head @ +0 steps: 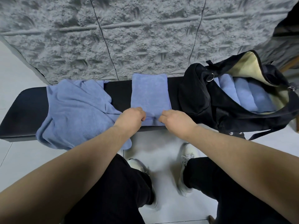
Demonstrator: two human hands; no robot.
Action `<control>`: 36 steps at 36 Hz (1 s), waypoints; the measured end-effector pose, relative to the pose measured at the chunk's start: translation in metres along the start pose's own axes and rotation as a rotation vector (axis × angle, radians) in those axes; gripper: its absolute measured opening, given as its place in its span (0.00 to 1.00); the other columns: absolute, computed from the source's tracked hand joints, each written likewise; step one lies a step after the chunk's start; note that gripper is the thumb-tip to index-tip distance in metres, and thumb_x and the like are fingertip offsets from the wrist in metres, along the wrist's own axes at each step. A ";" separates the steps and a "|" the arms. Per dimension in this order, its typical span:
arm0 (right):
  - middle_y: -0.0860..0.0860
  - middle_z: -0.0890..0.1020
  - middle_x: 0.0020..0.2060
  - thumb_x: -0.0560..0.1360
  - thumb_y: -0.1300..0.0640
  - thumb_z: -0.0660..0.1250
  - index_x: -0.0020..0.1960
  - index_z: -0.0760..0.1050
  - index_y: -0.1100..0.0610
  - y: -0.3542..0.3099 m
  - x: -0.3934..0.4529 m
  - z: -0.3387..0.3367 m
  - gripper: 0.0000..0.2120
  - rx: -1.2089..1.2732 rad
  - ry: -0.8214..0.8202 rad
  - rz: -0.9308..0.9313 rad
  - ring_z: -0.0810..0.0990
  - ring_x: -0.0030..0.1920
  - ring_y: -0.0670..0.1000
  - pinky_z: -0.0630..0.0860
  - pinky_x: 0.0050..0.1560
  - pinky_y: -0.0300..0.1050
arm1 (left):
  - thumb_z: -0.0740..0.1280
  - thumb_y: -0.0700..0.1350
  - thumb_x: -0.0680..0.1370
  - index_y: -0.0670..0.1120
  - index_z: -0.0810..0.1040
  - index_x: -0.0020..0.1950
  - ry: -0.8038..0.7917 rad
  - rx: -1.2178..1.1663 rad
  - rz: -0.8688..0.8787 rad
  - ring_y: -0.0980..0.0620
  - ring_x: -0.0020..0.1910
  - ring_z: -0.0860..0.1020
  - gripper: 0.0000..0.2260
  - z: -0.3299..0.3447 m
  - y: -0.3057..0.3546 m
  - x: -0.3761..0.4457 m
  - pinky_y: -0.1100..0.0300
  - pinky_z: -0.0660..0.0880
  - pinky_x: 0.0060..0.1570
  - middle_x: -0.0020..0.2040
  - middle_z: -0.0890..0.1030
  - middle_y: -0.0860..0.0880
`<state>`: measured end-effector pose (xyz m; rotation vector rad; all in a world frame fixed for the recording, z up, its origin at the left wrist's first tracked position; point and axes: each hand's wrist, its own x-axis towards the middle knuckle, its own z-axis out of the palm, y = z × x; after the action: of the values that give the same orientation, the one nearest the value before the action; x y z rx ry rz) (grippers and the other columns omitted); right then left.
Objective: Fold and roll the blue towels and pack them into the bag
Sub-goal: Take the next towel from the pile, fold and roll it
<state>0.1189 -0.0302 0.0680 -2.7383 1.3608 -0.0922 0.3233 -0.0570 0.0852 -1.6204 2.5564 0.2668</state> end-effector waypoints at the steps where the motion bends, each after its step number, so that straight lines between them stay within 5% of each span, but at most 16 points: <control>1: 0.54 0.73 0.30 0.53 0.72 0.75 0.35 0.76 0.59 0.000 -0.001 0.001 0.15 -0.011 0.016 -0.008 0.74 0.28 0.56 0.71 0.23 0.45 | 0.62 0.34 0.77 0.47 0.77 0.50 -0.028 0.047 0.000 0.52 0.44 0.69 0.10 -0.001 0.003 0.000 0.59 0.69 0.45 0.47 0.71 0.50; 6: 0.53 0.76 0.33 0.59 0.63 0.77 0.38 0.79 0.60 0.002 -0.005 0.004 0.10 0.036 0.073 -0.023 0.76 0.32 0.56 0.75 0.29 0.45 | 0.62 0.32 0.74 0.47 0.75 0.45 -0.034 0.119 0.006 0.51 0.41 0.67 0.11 0.000 0.005 -0.001 0.58 0.64 0.38 0.44 0.71 0.50; 10: 0.52 0.79 0.36 0.62 0.66 0.77 0.43 0.82 0.59 0.010 -0.005 0.011 0.11 0.045 0.123 -0.028 0.78 0.35 0.55 0.77 0.35 0.44 | 0.62 0.34 0.73 0.44 0.75 0.41 0.021 0.046 0.013 0.49 0.41 0.69 0.06 0.004 0.001 -0.006 0.57 0.66 0.38 0.44 0.74 0.47; 16: 0.54 0.80 0.50 0.77 0.64 0.61 0.59 0.80 0.57 0.006 -0.001 0.002 0.15 0.089 0.028 0.098 0.77 0.51 0.57 0.73 0.54 0.48 | 0.67 0.44 0.77 0.45 0.78 0.60 0.029 -0.022 0.072 0.48 0.53 0.74 0.12 0.005 -0.006 -0.013 0.61 0.67 0.48 0.57 0.78 0.48; 20: 0.52 0.79 0.53 0.77 0.63 0.57 0.60 0.78 0.55 0.006 0.002 -0.003 0.16 0.142 -0.014 0.146 0.75 0.54 0.56 0.71 0.56 0.46 | 0.64 0.41 0.77 0.46 0.78 0.59 0.051 -0.029 0.040 0.49 0.51 0.74 0.12 0.004 -0.004 -0.010 0.61 0.66 0.45 0.56 0.78 0.48; 25: 0.50 0.78 0.54 0.78 0.62 0.58 0.59 0.78 0.54 0.013 -0.001 -0.009 0.15 0.243 -0.106 0.180 0.74 0.56 0.54 0.70 0.56 0.46 | 0.63 0.44 0.74 0.49 0.79 0.52 0.130 -0.025 -0.007 0.51 0.43 0.72 0.09 -0.002 0.000 -0.013 0.60 0.62 0.40 0.42 0.77 0.52; 30: 0.48 0.78 0.51 0.78 0.61 0.59 0.56 0.79 0.53 0.017 -0.004 -0.014 0.13 0.339 -0.166 0.219 0.75 0.55 0.52 0.71 0.54 0.46 | 0.66 0.46 0.72 0.54 0.74 0.40 0.065 -0.280 -0.101 0.50 0.39 0.74 0.03 0.004 -0.003 -0.012 0.60 0.66 0.35 0.35 0.75 0.53; 36: 0.46 0.80 0.56 0.79 0.60 0.58 0.62 0.77 0.48 0.020 0.000 -0.014 0.16 0.506 -0.153 0.366 0.76 0.56 0.49 0.73 0.60 0.47 | 0.62 0.42 0.76 0.48 0.77 0.47 0.016 -0.399 -0.126 0.50 0.40 0.74 0.05 0.007 -0.004 -0.009 0.59 0.67 0.38 0.40 0.77 0.52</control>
<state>0.1021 -0.0428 0.0796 -2.0187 1.5182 -0.1713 0.3305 -0.0488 0.0792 -1.9055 2.5148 0.7981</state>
